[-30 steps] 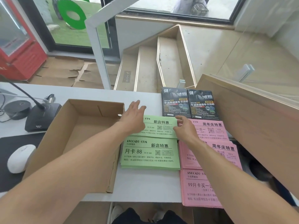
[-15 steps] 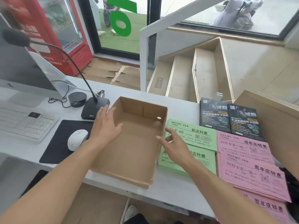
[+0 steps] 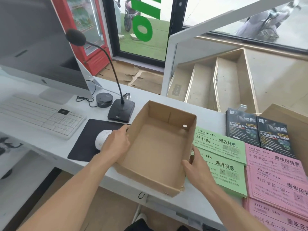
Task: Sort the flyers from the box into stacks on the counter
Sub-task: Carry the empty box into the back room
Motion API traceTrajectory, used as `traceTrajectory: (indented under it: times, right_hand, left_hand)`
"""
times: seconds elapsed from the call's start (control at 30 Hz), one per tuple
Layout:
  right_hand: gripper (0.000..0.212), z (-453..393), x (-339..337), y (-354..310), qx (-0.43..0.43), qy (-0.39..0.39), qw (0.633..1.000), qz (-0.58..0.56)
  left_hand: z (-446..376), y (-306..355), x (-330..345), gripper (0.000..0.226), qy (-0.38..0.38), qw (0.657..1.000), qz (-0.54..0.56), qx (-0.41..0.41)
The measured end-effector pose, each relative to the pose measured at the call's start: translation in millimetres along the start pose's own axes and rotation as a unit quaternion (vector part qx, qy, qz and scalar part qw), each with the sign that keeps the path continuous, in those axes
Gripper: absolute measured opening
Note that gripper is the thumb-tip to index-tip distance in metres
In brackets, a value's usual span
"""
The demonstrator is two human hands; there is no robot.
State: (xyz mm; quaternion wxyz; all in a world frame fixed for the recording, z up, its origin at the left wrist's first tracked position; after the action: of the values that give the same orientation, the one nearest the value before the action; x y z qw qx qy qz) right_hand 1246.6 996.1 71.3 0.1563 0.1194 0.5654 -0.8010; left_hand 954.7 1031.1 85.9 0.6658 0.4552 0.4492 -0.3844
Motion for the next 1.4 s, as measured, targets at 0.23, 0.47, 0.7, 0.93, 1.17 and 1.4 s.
traceTrajectory:
  times: [0.23, 0.47, 0.7, 0.93, 1.17, 1.4]
  right_hand:
    - [0.068, 33, -17, -18, -0.081, 0.046, 0.995, -0.031]
    - [0.064, 85, -1, -37, -0.182, -0.059, 0.981, -0.027]
    - [0.049, 151, 87, -26, -0.19, -0.307, 0.932, 0.026]
    - [0.049, 251, 194, -16, -0.185, -0.54, 0.808, 0.147]
    - [0.051, 371, 307, 26, -0.177, -0.627, 0.696, 0.303]
    - [0.019, 528, 439, 64, -0.241, -0.62, 0.629, 0.402]
  left_hand:
    - [62, 5, -41, 0.034, 0.137, 0.987, 0.086, -0.003]
    - [188, -34, -36, 0.034, 0.243, 0.948, 0.146, -0.147]
    - [364, -119, 16, 0.035, 0.269, 0.859, 0.184, -0.395]
    - [531, -192, 75, 0.037, 0.248, 0.735, 0.195, -0.6]
    - [689, -246, 119, 0.039, 0.264, 0.614, 0.232, -0.707]
    - [826, -349, 153, 0.039, 0.294, 0.556, 0.293, -0.72]
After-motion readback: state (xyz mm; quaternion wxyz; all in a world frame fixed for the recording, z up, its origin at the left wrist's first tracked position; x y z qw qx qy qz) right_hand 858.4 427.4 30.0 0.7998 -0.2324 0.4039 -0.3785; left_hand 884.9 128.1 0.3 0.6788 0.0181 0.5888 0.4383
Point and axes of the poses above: each hand's wrist, its own z-axis away from the middle knuckle, its own x-axis out of the palm, y = z × x, the point moved 4 cm from there along -z, towards the middle knuckle, and after that the axes turned 15 degrees about -z, right-handed, at the moved point
